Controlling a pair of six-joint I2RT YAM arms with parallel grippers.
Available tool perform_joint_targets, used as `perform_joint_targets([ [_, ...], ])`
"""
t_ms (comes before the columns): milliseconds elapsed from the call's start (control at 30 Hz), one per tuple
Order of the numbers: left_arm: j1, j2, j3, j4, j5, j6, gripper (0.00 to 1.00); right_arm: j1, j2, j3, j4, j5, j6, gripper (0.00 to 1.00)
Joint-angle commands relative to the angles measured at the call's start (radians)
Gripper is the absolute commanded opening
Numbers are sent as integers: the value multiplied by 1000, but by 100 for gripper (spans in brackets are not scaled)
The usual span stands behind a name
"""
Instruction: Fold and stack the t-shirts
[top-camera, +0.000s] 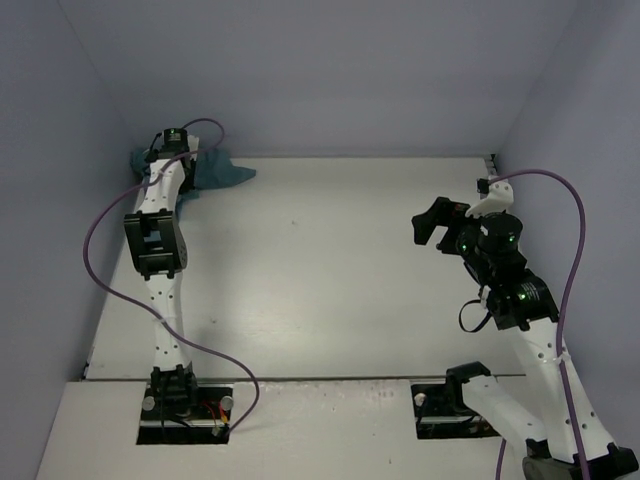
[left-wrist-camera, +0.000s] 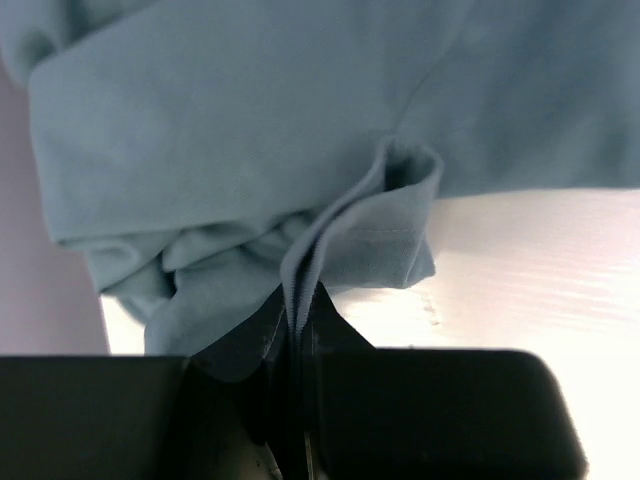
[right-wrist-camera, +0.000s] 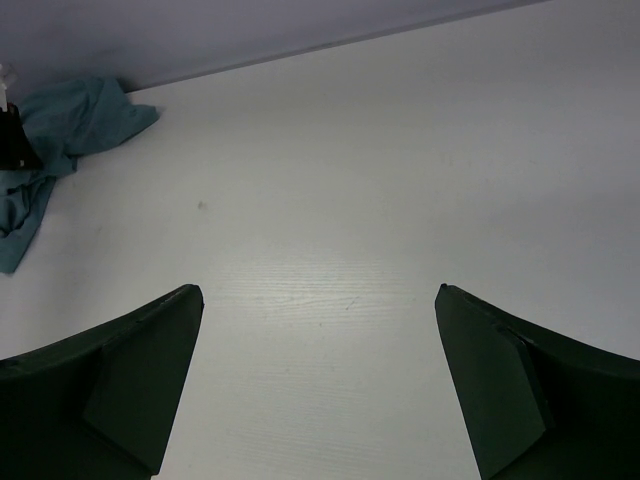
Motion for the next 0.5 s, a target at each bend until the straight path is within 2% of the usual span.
perform_joint_targets([
  [0,-27,-139,71,77,89,-32,0,6,12,18,51,-6,6,100],
  [100,-75,-213,118,107,163,-38,0,5,23,31,51,2,-14,100],
  [333,-306,-386,332,117,300,-25,0,5,59,99,51,38,-77,100],
  [467,-367,-546,309,117,489,-74,0,5,63,124,51,38,-99,100],
])
